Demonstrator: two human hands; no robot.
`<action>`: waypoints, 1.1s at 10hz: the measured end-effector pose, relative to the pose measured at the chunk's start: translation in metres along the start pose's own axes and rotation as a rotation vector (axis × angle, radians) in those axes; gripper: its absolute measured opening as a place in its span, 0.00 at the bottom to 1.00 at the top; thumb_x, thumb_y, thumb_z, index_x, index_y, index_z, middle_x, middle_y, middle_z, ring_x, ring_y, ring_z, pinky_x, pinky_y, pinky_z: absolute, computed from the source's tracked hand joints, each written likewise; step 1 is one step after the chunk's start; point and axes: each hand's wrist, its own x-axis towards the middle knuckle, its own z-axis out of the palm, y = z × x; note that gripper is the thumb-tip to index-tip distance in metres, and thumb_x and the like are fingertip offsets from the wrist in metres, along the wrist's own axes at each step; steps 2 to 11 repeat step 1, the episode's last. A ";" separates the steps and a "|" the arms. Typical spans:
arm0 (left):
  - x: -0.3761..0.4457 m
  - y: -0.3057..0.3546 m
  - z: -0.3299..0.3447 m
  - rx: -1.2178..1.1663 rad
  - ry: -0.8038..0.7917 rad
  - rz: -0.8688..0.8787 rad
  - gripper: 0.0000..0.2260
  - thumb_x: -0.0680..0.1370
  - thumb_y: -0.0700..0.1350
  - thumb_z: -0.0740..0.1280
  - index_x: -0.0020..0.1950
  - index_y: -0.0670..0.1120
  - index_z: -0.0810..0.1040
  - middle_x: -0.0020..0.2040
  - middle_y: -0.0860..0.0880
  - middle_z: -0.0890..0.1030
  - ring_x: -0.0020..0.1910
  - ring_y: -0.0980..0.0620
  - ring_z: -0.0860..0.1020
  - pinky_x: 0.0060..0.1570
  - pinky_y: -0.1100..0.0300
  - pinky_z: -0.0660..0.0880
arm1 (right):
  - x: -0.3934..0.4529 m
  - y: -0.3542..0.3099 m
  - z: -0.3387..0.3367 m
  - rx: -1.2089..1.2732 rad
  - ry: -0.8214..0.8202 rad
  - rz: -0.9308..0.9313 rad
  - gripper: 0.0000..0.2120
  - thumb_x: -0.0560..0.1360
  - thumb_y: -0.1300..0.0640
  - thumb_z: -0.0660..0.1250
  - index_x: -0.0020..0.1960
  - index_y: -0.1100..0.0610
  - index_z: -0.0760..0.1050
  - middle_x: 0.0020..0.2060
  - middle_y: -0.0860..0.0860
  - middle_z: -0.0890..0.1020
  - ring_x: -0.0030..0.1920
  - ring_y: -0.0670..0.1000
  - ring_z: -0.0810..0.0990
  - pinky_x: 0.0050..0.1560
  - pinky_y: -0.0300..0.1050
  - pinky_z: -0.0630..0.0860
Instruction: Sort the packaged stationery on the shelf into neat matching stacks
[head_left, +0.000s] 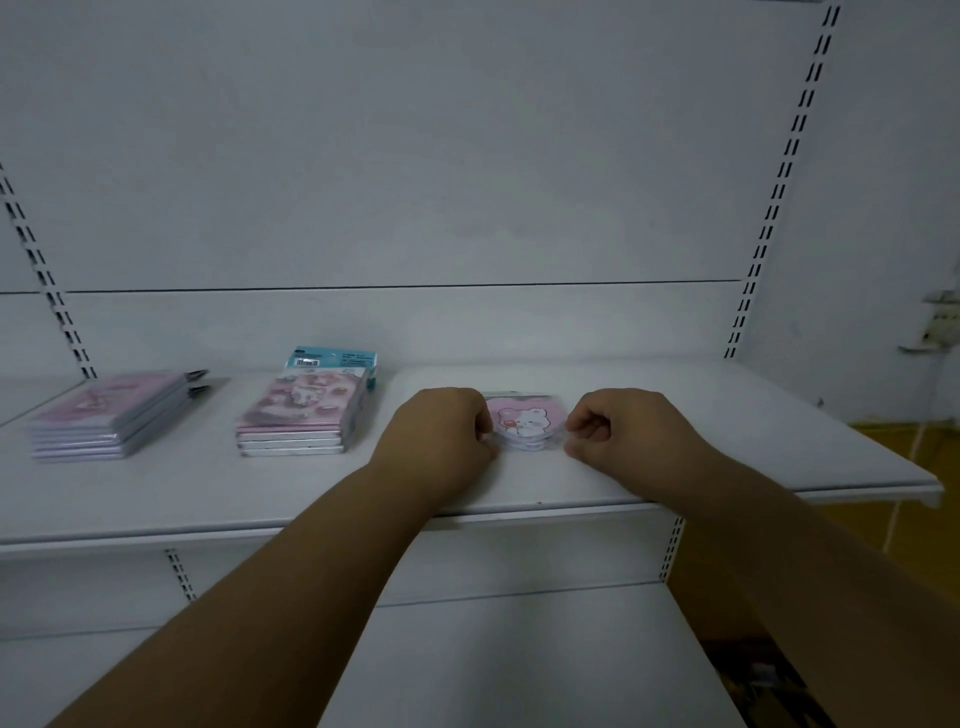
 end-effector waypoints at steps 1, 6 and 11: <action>-0.003 -0.002 -0.006 0.002 -0.006 0.001 0.10 0.74 0.53 0.70 0.52 0.51 0.79 0.46 0.53 0.82 0.44 0.54 0.77 0.43 0.62 0.73 | -0.001 0.000 -0.005 -0.028 0.005 -0.027 0.08 0.70 0.50 0.73 0.48 0.49 0.80 0.37 0.41 0.77 0.37 0.41 0.75 0.37 0.30 0.66; -0.003 -0.002 -0.006 0.002 -0.006 0.001 0.10 0.74 0.53 0.70 0.52 0.51 0.79 0.46 0.53 0.82 0.44 0.54 0.77 0.43 0.62 0.73 | -0.001 0.000 -0.005 -0.028 0.005 -0.027 0.08 0.70 0.50 0.73 0.48 0.49 0.80 0.37 0.41 0.77 0.37 0.41 0.75 0.37 0.30 0.66; -0.003 -0.002 -0.006 0.002 -0.006 0.001 0.10 0.74 0.53 0.70 0.52 0.51 0.79 0.46 0.53 0.82 0.44 0.54 0.77 0.43 0.62 0.73 | -0.001 0.000 -0.005 -0.028 0.005 -0.027 0.08 0.70 0.50 0.73 0.48 0.49 0.80 0.37 0.41 0.77 0.37 0.41 0.75 0.37 0.30 0.66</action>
